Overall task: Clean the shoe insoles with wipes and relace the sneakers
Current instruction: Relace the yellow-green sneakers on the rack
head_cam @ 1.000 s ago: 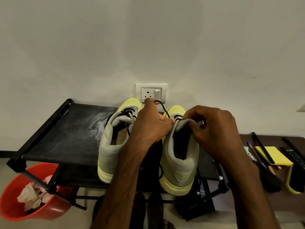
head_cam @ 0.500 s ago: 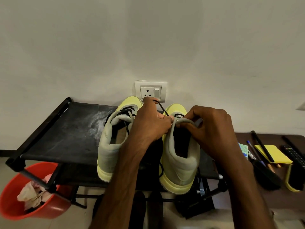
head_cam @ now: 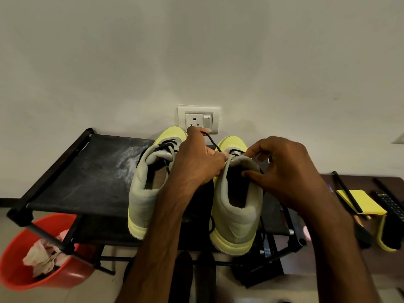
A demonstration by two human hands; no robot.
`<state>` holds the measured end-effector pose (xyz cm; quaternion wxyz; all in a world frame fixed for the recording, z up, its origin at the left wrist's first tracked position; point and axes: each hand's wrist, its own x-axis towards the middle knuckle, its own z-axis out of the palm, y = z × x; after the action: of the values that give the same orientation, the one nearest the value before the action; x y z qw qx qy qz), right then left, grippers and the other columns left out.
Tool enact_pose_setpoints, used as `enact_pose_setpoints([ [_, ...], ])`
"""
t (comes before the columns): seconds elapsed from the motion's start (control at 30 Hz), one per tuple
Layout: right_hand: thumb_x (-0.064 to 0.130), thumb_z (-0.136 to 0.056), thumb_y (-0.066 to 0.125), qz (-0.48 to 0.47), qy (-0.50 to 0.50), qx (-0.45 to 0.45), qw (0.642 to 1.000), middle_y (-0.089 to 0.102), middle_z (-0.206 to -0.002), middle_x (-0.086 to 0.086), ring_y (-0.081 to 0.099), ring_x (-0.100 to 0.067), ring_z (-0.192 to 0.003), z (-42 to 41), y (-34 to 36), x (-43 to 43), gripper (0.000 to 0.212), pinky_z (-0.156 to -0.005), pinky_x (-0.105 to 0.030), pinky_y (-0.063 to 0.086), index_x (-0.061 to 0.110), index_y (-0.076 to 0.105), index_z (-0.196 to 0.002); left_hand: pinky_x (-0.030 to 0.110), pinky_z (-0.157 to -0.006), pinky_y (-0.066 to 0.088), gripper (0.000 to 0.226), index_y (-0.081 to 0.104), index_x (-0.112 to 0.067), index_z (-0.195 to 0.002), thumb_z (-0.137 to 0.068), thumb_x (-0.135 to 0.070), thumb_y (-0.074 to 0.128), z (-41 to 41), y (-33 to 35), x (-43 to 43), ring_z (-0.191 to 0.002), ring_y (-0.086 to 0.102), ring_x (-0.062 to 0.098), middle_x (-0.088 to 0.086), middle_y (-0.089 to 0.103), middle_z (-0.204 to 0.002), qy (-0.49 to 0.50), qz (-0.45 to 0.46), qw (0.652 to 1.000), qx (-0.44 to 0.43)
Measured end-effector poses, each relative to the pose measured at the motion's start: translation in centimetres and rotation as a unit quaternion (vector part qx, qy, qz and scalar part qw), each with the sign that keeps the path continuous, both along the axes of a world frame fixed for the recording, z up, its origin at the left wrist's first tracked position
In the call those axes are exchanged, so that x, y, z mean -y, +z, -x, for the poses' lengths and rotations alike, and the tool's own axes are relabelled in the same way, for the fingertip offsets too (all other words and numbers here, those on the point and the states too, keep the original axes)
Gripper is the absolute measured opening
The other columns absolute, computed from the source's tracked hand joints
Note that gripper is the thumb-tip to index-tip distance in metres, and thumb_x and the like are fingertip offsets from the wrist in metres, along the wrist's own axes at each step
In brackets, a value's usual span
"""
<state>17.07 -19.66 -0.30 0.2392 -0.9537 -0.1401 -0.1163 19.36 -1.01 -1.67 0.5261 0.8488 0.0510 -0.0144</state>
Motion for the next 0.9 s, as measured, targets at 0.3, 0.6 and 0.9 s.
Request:
enact_pose_setpoints([
  [0.3, 0.029, -0.082, 0.082, -0.062, -0.038, 0.04, 0.997, 0.071, -0.076, 0.012, 0.065, -0.006, -0.073, -0.1, -0.2, -0.3, 0.008, -0.071, -0.03, 0.054, 0.025, 0.076, -0.087, 0.042, -0.086, 0.06, 0.06, 0.046, -0.012, -0.135, -0.088, -0.034, 0.075, 0.2, 0.2, 0.1, -0.073, 0.074, 0.014, -0.003, 0.076, -0.079, 0.004, -0.036, 0.999, 0.002],
  [0.6, 0.037, -0.104, 0.053, -0.175, -0.002, -0.096, 0.98, 0.076, -0.085, 0.008, 0.072, -0.011, -0.084, -0.5, -0.8, 2.3, 0.032, -0.085, -0.047, 0.057, 0.024, 0.08, -0.092, 0.028, -0.069, 0.063, 0.013, 0.078, -0.014, -0.098, -0.089, -0.023, 0.076, 0.5, 0.5, -0.4, -0.062, 0.074, 0.014, 0.003, 0.076, -0.076, -0.026, 0.006, 0.999, 0.024],
  [0.9, 0.008, -0.092, 0.071, -0.137, 0.007, -0.157, 0.978, 0.075, -0.076, 0.004, 0.072, -0.012, -0.075, -0.4, -0.1, 3.2, 0.016, -0.078, -0.03, 0.06, 0.021, 0.08, -0.095, 0.041, -0.075, 0.064, 0.006, 0.077, -0.016, -0.09, -0.089, -0.021, 0.075, 0.7, 0.4, -0.2, -0.067, 0.075, 0.02, 0.004, 0.076, -0.072, -0.014, 0.006, 0.999, 0.039],
])
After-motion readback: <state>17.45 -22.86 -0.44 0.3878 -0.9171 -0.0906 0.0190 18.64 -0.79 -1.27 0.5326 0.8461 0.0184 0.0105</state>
